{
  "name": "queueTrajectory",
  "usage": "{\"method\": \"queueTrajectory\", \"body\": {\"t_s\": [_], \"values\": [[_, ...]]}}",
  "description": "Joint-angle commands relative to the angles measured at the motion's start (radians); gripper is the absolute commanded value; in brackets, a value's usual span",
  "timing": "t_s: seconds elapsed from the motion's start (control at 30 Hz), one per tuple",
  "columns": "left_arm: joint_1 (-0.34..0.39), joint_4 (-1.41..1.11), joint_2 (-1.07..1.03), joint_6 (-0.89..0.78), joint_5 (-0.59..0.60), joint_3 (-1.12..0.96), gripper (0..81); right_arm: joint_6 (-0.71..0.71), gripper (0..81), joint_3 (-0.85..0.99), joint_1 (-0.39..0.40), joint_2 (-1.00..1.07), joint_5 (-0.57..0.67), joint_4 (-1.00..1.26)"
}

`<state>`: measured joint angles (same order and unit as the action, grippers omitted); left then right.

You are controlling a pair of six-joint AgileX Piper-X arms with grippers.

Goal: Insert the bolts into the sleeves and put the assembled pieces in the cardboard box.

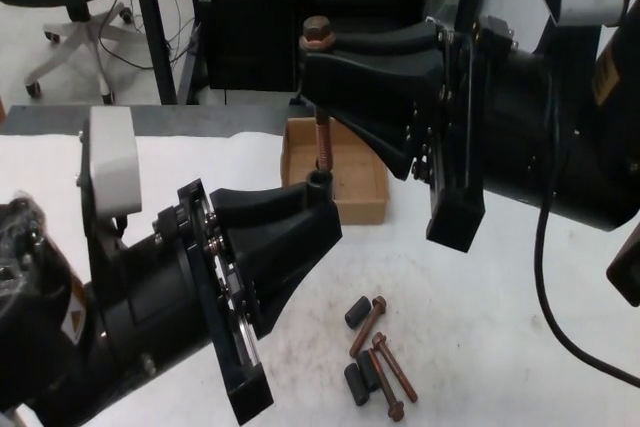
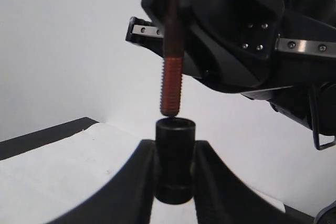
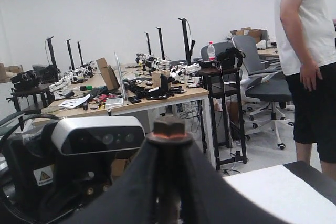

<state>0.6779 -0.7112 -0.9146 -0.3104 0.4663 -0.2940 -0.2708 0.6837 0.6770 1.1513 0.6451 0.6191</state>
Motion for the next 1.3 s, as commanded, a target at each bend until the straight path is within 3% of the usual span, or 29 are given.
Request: {"method": "queueTrajectory", "body": {"t_s": [0.0,1.27], "values": [[0.001,-0.005,-0.003,-0.004,-0.009,-0.003,0.2,0.002,0.8,0.014,0.003,-0.003,0.005,0.006],[0.001,-0.018,-0.005,-0.004,0.017,-0.018,0.2,0.002,0.8,0.01,0.002,0.023,-0.003,-0.061]]}}
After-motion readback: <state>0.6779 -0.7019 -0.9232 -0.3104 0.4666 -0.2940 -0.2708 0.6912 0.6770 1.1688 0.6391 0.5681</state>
